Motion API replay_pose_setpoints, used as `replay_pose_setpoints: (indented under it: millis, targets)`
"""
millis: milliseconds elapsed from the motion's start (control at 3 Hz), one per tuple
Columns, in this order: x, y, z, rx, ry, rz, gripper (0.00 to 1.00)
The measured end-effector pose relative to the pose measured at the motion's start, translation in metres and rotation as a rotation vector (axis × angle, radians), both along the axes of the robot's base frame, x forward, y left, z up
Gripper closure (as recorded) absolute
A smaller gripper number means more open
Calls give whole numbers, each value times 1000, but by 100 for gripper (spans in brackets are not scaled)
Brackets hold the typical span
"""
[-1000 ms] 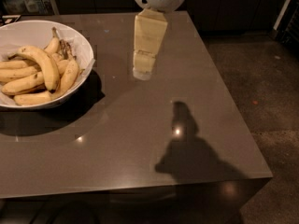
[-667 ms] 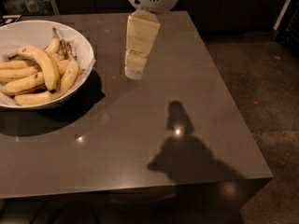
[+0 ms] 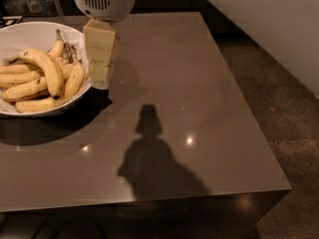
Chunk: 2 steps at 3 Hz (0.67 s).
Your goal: Pick banana from white bowl
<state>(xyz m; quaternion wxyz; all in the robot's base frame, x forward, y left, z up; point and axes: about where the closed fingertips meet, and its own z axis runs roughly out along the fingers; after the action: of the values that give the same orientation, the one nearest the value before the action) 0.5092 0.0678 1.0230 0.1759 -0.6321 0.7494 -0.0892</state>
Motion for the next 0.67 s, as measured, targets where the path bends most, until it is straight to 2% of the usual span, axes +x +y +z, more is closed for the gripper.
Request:
replay_pose_setpoints:
  millis: [667]
  targets:
    - [4,16,7,57,-34,23,0]
